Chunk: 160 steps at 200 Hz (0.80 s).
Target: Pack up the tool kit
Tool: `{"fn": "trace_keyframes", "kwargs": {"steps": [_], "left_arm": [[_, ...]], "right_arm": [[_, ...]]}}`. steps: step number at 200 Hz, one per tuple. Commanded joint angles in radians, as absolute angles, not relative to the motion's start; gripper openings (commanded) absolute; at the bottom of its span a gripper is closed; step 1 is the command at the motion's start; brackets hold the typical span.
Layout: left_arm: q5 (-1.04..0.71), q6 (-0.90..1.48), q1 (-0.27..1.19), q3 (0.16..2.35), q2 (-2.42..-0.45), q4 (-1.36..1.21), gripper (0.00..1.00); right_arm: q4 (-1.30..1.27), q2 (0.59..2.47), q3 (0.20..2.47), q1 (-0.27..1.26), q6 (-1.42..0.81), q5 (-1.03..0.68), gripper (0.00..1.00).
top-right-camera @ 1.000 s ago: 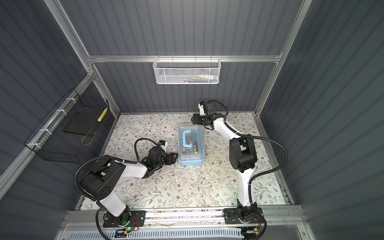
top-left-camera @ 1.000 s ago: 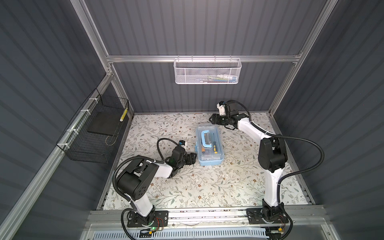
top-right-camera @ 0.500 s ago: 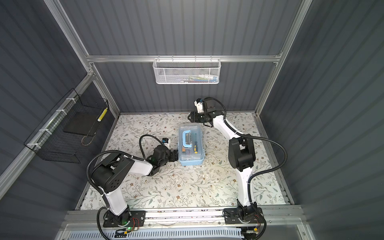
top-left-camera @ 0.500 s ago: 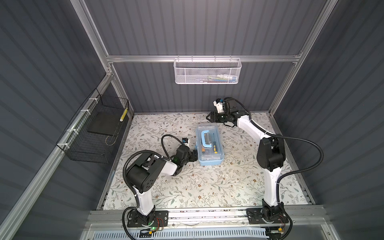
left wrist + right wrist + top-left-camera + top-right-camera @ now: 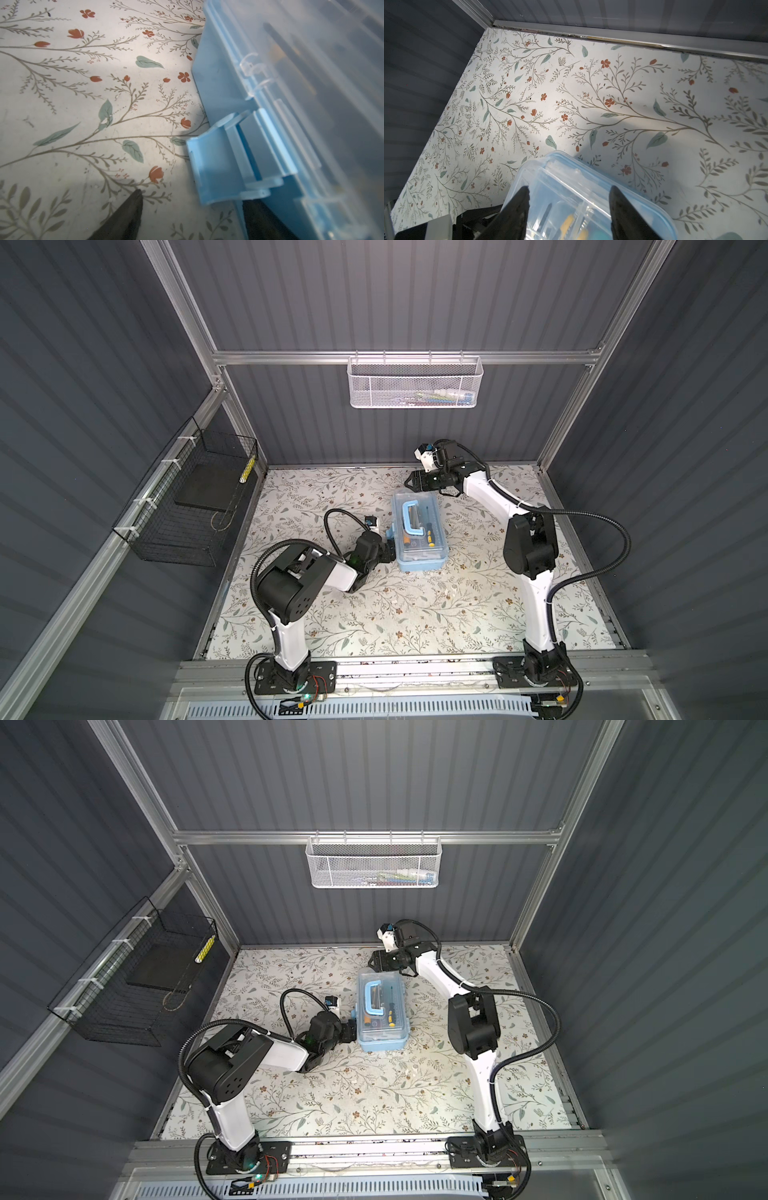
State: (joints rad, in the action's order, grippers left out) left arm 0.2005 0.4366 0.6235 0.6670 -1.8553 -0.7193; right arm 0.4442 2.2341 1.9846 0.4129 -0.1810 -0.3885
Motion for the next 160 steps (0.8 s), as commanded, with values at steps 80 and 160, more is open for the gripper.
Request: {"fn": "trace_keyframes", "kwargs": {"steps": [80, 160], "left_arm": [[0.308, 0.412, 0.623, 0.672, -1.874, -0.572, 0.78], [0.294, 0.394, 0.580, 0.695, -1.845, -0.556, 0.78]], "right_arm": [[0.471, 2.213, 1.888, 0.448, -0.176, -0.414, 0.60], [0.440, 2.189, 1.807, 0.450, -0.178, -0.425, 0.58]]}}
